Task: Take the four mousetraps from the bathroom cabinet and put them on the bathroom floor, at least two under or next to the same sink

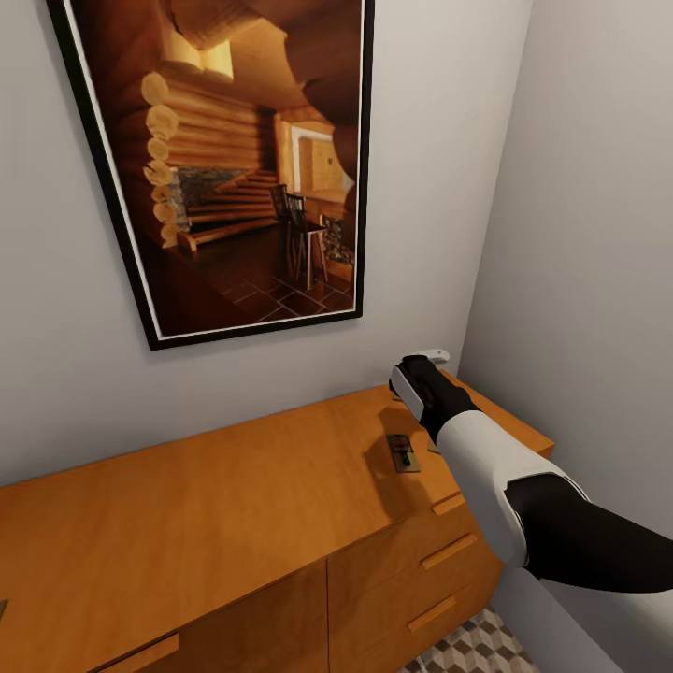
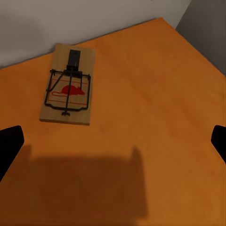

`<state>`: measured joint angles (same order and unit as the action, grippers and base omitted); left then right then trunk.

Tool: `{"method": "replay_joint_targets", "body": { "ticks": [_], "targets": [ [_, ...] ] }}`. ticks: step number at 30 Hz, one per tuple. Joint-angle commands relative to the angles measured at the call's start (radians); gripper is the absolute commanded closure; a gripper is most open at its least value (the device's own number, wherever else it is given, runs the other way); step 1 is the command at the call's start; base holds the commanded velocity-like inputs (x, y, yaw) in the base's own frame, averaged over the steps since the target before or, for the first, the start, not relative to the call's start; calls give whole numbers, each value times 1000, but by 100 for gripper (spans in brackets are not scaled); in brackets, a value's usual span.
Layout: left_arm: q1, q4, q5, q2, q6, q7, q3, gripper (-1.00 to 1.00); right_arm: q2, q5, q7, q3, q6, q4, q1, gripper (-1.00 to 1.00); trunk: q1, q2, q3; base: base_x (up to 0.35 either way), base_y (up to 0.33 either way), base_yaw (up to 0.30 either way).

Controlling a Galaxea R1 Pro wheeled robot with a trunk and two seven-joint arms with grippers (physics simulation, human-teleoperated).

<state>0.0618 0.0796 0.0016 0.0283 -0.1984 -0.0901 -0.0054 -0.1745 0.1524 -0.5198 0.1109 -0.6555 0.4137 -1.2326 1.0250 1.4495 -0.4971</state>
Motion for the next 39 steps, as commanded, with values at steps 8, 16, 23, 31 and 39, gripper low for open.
{"method": "replay_joint_targets", "body": {
  "ticks": [8, 16, 23, 31, 39],
  "targets": [
    [0, 2, 0, 2, -6, -3, -1, -100, 0, 10, -9, 8, -3, 0, -1, -100, 0, 1, -1, 137, 0, 0],
    [0, 2, 0, 6, -6, -3, -1, -100, 0, 10, -9, 9, -3, 0, -1, -100, 0, 1, -1, 193, 0, 0],
    [-1, 2, 0, 7, -6, -3, -1, -100, 0, 10, -9, 9, -3, 0, -1, -100, 0, 1, -1, 32, 0, 0],
    [-1, 2, 0, 7, -6, -3, -1, -100, 0, 10, -9, 9, -3, 0, -1, -100, 0, 1, -1, 5, 0, 0],
    [0, 2, 0, 7, -6, -3, -1, -100, 0, 10, -8, 10, -2, 0, -1, -100, 0, 1, -1, 0, 0, 0]
  ]
}}
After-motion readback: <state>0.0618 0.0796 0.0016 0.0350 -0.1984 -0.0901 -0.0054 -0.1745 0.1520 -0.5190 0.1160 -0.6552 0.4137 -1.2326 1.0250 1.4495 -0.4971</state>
